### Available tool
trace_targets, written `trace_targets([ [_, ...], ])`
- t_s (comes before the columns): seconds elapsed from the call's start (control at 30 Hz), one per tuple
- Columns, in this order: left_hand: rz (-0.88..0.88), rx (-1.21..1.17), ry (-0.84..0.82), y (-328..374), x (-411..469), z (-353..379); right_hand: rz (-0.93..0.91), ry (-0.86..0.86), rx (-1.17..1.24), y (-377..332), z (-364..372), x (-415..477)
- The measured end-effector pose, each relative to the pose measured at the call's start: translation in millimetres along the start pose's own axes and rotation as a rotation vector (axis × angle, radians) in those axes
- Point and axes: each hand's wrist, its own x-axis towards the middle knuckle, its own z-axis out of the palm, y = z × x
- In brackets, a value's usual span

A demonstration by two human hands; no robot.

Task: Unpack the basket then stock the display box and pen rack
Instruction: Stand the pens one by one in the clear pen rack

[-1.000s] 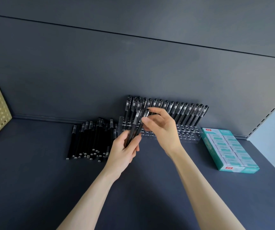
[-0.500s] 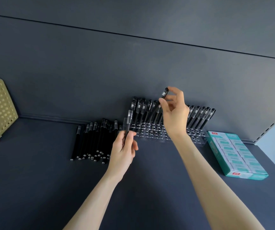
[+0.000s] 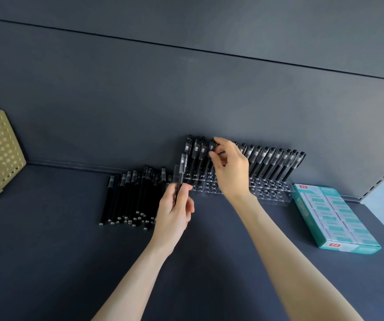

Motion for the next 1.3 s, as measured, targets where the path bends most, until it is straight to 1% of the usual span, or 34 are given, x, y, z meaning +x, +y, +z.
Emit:
trace_targets([
  [0.17, -0.018, -0.015, -0.003, 1, 1, 1, -0.019, -0.003, -0.069, -1, 0, -6],
  [0.27, 0.011, 0.010, -0.037, 1, 0, 1, 0.016, 0.031, -0.076, -6, -4, -9],
  [0.33, 0.049, 0.059, -0.083, 1, -1, 1, 0.081, 0.059, 0.033, -11, -10, -15],
  [0.37, 0.065, 0.085, -0.106, 1, -2, 1, 0.133, 0.029, 0.137, -14, -13, -18],
  [0.43, 0.080, 0.125, -0.150, 0, -2, 2, 0.260, -0.127, 0.353, -21, -19, -25],
  [0.47, 0.083, 0.140, -0.171, -1, -2, 3, 0.296, -0.203, 0.419, -23, -20, -28],
  [0.5, 0.083, 0.148, -0.187, -2, -2, 4, 0.304, -0.248, 0.444, -24, -21, -30],
  [0.53, 0.081, 0.149, -0.193, -3, -3, 5, 0.300, -0.256, 0.445, -24, -22, -32],
  [0.6, 0.083, 0.125, -0.174, -4, -3, 5, 0.307, -0.209, 0.438, -25, -25, -32],
  [0.67, 0.110, 0.136, -0.151, -5, -2, 4, 0.324, -0.178, 0.481, -24, -29, -31],
  [0.77, 0.128, 0.151, -0.140, -6, -2, 4, 0.292, -0.230, 0.544, -23, -36, -32],
  [0.83, 0.110, 0.182, -0.126, -6, -3, 4, 0.247, -0.230, 0.530, -23, -40, -31],
  [0.87, 0.108, 0.230, -0.110, -6, -2, 3, 0.237, -0.194, 0.503, -23, -41, -29],
  [0.93, 0.149, 0.390, -0.041, -5, 4, 0, 0.243, -0.067, 0.418, -21, -45, -21],
  [1.0, 0.215, 0.565, 0.066, 2, 18, -5, 0.222, 0.053, 0.319, -18, -49, -10],
  [1.07, 0.228, 0.749, 0.133, 10, 34, -10, 0.173, 0.117, 0.235, -15, -51, 1],
  [1.13, 0.189, 0.898, 0.126, 15, 50, -12, 0.130, 0.143, 0.174, -12, -48, 9],
  [1.17, 0.171, 0.930, 0.106, 16, 56, -13, 0.116, 0.146, 0.155, -11, -46, 11],
  [1.3, 0.174, 0.947, 0.075, 10, 69, -14, 0.102, 0.134, 0.124, -9, -38, 16],
])
